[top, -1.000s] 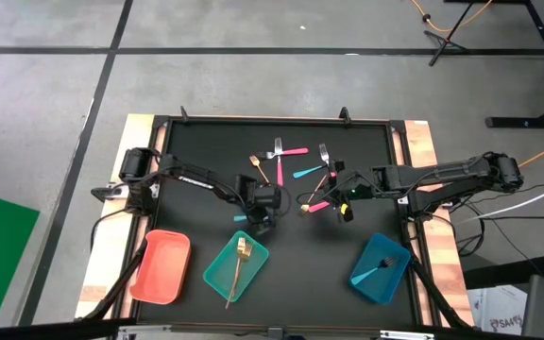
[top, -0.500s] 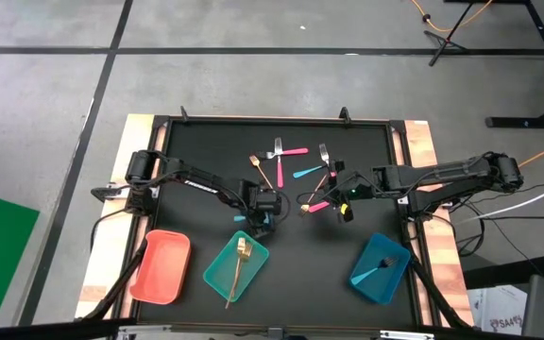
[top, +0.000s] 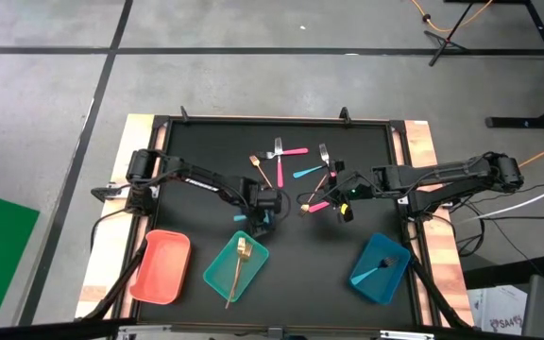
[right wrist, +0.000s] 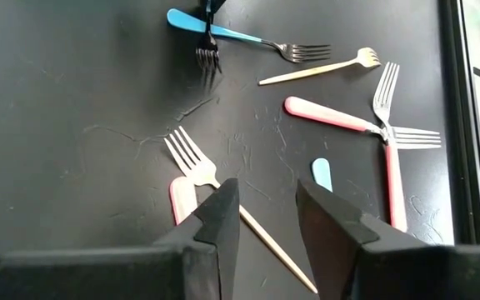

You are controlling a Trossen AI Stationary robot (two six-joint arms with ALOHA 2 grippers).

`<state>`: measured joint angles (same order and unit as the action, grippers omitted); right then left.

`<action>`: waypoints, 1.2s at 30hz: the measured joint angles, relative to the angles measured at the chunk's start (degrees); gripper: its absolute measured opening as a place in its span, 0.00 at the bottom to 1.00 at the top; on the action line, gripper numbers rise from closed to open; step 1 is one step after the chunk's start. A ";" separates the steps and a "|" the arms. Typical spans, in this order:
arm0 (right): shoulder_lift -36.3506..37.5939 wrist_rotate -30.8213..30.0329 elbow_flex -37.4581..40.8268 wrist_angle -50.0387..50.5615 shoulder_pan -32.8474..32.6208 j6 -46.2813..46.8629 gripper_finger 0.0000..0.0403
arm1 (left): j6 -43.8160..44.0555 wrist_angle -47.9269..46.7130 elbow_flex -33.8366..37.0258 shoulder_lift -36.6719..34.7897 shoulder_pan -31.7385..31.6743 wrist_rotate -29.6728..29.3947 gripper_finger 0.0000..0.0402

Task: Sort silverware by color (type)
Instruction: Put the blue fork into the blue bin

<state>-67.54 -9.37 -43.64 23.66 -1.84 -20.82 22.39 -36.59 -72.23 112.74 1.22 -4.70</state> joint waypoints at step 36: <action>0.01 -0.41 0.00 -14.63 0.00 37.39 0.28 | 14.90 24.95 0.00 -7.82 -0.94 -17.78 0.00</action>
<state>-67.53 -9.78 -43.64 9.04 -1.84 16.57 37.29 -11.63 -72.23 104.92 0.27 -22.48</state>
